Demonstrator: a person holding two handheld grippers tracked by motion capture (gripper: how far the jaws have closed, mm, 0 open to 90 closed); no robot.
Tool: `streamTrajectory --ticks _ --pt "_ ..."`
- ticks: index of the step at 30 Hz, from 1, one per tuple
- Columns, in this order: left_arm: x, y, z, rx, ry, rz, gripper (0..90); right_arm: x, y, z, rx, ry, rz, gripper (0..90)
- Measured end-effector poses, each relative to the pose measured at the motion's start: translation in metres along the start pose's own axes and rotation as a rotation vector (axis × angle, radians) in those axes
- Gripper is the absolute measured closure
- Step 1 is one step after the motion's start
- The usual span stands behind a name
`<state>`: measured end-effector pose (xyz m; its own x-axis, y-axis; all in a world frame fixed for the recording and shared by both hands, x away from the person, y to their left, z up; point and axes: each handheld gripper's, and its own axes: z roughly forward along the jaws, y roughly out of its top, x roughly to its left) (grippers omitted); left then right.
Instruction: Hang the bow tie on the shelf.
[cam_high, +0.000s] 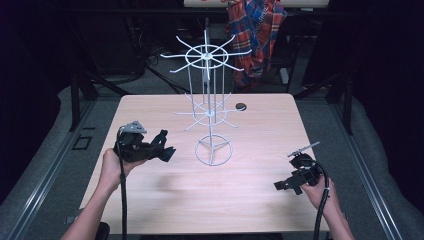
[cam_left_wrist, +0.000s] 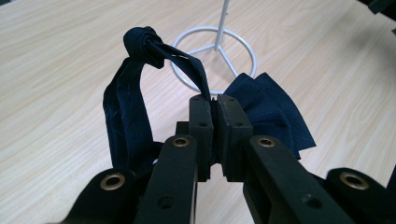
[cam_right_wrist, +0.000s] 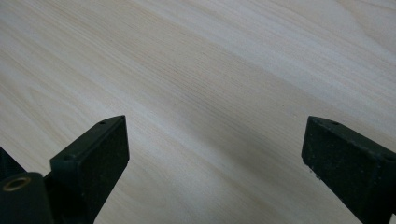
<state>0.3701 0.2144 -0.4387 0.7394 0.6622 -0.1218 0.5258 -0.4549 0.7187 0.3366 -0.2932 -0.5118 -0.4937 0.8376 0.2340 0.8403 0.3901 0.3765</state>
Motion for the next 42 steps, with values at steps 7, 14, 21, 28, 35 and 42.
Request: streamTrajectory --ticks 7,14,21,28,35,42 --pt "0.006 0.006 -0.001 -0.035 -0.008 -0.021 85.0 0.000 0.000 0.000 -0.003 0.003 0.003 7.1" --pt "0.008 0.013 0.000 -0.053 -0.015 -0.026 85.0 -0.001 0.000 0.000 0.003 0.009 -0.002 7.1" --pt "0.010 0.019 -0.001 -0.070 -0.003 -0.014 85.0 -0.001 -0.001 0.000 -0.009 0.005 0.000 7.2" --pt "0.009 0.024 -0.001 -0.088 0.009 0.001 85.0 -0.001 -0.001 -0.001 0.000 0.010 -0.001 7.2" --pt "0.010 0.029 -0.005 -0.109 0.009 0.006 85.0 -0.001 -0.001 0.000 -0.005 0.007 0.002 7.2" --pt "0.010 0.033 -0.004 -0.127 0.013 0.015 85.0 -0.001 -0.001 0.000 -0.004 0.008 0.003 7.2"
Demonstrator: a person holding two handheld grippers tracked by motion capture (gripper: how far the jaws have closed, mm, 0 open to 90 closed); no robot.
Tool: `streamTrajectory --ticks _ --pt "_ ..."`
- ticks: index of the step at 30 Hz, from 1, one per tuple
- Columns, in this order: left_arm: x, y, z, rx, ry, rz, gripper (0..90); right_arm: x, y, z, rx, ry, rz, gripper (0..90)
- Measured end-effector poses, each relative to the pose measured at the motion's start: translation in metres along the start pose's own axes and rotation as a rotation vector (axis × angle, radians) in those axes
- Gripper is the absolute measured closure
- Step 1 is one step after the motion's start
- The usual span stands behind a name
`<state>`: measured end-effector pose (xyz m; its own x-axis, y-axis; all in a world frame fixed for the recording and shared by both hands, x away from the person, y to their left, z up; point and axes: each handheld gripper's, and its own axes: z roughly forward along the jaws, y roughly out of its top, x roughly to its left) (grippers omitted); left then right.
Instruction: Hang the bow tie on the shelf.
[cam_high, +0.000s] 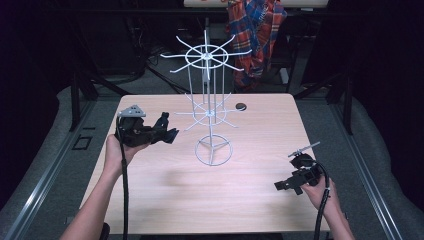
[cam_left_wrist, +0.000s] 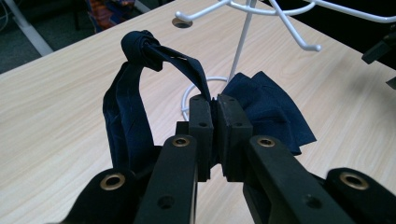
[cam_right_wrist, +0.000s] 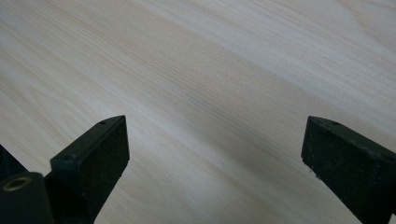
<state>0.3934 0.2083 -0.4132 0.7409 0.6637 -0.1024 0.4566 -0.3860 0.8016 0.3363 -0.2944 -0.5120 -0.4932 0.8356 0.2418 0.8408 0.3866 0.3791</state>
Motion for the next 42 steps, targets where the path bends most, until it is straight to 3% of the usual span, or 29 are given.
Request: streamTrajectory --ticks 30,42 --pt "-0.001 0.020 0.011 -0.036 -0.004 0.047 85.0 -0.001 0.000 0.000 0.003 0.003 0.003 7.2" --pt "-0.003 0.023 0.021 -0.016 -0.018 0.071 85.0 -0.001 -0.001 0.001 0.004 0.003 0.003 7.2"
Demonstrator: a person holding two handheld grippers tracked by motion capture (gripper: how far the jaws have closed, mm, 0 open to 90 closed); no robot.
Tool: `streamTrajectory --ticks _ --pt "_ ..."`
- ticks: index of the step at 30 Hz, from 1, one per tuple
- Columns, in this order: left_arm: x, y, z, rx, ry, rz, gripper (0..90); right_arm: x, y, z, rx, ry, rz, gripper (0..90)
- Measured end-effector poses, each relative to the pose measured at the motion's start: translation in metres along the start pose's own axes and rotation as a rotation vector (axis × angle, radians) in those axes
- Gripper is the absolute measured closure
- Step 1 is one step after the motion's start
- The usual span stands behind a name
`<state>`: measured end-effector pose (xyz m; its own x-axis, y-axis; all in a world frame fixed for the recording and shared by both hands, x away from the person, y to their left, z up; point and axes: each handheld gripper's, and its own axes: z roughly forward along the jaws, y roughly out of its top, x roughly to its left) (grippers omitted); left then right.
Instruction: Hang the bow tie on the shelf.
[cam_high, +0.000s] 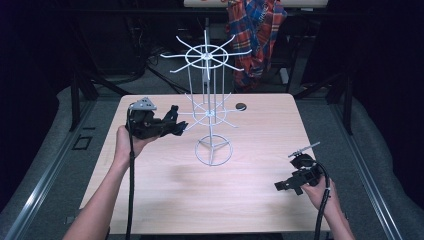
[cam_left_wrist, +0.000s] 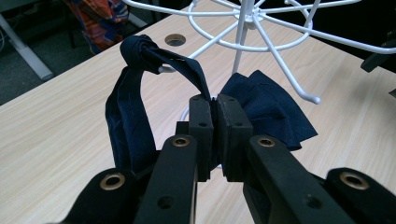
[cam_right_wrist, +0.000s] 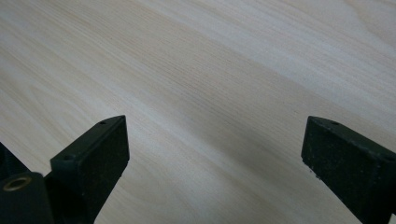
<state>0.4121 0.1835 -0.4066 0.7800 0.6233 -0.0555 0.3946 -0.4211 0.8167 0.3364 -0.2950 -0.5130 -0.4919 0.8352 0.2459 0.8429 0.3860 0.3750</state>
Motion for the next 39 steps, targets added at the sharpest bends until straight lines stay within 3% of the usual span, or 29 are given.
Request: streamTrajectory --ticks 39 --pt "-0.005 0.006 0.029 0.024 -0.055 0.022 84.9 0.000 0.000 0.000 0.002 0.006 -0.004 7.2"
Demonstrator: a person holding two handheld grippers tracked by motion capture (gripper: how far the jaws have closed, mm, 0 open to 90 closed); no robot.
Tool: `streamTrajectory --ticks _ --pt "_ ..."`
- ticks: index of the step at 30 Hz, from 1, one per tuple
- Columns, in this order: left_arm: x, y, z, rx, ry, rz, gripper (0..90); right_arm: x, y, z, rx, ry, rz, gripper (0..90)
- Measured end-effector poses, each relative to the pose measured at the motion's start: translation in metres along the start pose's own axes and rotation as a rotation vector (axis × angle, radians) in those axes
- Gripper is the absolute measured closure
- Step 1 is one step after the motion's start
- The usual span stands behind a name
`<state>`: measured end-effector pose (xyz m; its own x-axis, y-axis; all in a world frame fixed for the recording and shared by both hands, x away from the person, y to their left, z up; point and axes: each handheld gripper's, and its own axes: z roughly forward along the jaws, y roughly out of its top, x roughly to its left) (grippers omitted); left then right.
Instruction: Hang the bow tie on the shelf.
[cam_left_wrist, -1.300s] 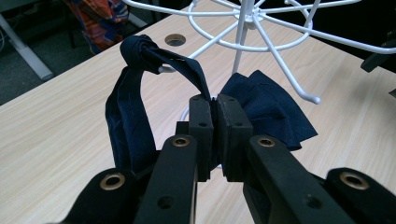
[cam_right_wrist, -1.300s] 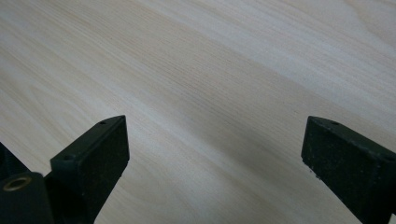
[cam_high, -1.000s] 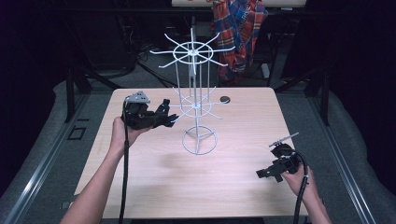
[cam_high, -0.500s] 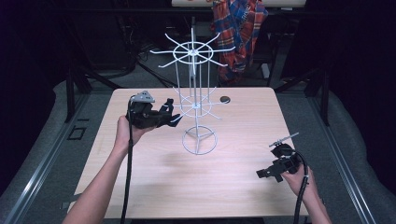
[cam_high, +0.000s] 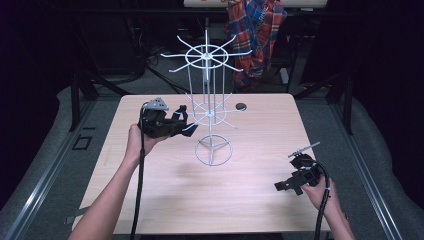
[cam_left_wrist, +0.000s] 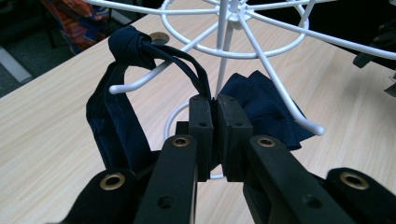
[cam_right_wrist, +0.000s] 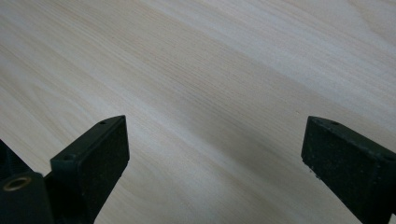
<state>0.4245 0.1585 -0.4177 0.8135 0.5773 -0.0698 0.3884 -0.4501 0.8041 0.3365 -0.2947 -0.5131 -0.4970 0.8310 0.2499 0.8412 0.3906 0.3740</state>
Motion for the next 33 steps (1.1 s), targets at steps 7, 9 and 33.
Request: streamTrajectory --ticks 7,9,33 --pt "-0.002 -0.004 0.011 0.023 -0.020 0.004 84.9 -0.001 -0.001 0.001 -0.001 0.001 0.002 7.2" --pt "-0.002 -0.004 0.013 0.025 -0.026 0.007 84.9 -0.002 -0.001 0.001 0.006 -0.010 -0.002 7.2" --pt "-0.001 -0.016 0.021 0.020 -0.021 0.004 84.9 0.003 -0.002 0.003 -0.021 0.002 0.018 7.2"
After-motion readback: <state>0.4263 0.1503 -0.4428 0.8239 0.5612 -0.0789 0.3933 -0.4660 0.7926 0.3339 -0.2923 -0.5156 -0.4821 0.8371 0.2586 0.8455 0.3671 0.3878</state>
